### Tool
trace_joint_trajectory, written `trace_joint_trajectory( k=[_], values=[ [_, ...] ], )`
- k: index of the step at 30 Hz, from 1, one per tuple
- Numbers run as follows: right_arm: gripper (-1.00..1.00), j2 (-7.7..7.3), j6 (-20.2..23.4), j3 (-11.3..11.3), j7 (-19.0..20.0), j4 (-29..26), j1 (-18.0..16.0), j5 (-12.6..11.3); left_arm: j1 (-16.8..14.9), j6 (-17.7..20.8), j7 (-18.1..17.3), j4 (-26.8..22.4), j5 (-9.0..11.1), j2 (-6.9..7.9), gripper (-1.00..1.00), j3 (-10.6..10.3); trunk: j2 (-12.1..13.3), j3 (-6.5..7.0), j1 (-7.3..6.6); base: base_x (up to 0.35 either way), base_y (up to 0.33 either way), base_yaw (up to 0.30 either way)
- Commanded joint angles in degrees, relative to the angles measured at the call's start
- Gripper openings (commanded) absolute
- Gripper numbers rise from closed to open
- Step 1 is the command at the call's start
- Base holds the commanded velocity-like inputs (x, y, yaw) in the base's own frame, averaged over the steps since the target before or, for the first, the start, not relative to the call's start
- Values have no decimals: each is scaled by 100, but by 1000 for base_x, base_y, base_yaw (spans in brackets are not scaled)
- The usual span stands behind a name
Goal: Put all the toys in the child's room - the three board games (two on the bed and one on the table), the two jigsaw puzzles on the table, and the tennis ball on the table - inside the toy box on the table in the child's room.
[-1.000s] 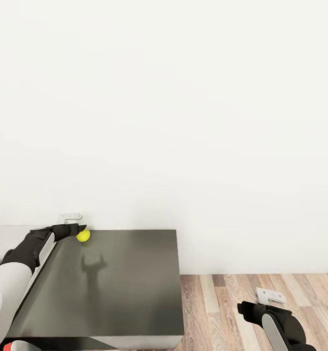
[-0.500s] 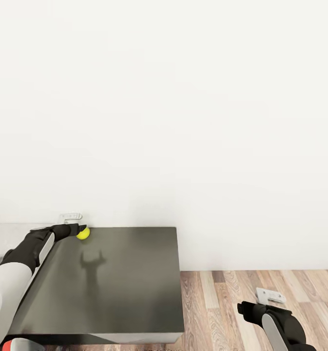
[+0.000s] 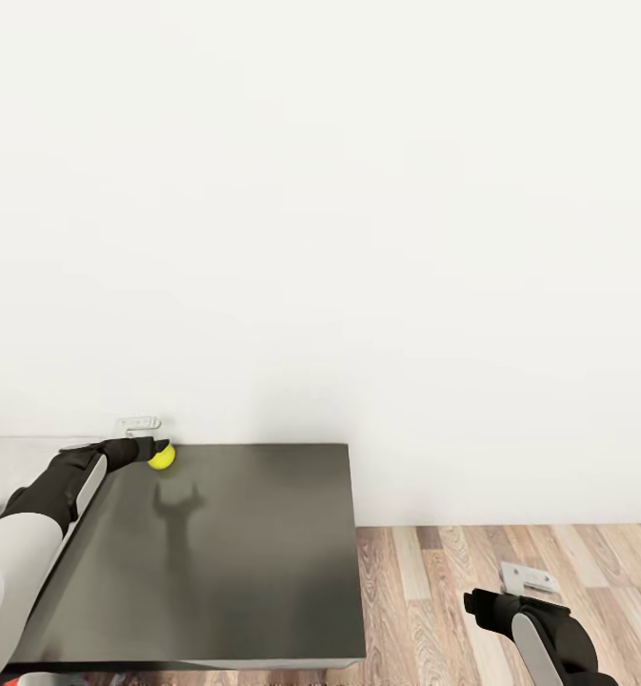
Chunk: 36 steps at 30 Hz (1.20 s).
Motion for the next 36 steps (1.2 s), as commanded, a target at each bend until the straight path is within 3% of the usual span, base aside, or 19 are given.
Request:
trace_joint_trajectory(
  k=[1, 36],
  values=[
    [100, -2, 16, 3, -52, -7, -4, -60, -4, 41, -37, -8, -13, -4, 100, 33, -11, -20, 3, 5, 2, 0],
    [100, -2, 16, 3, -52, 2, -4, -60, -4, 41, -37, -8, -13, -5, 100, 32, -11, -346, 3, 24, 0, 0]
  ],
)
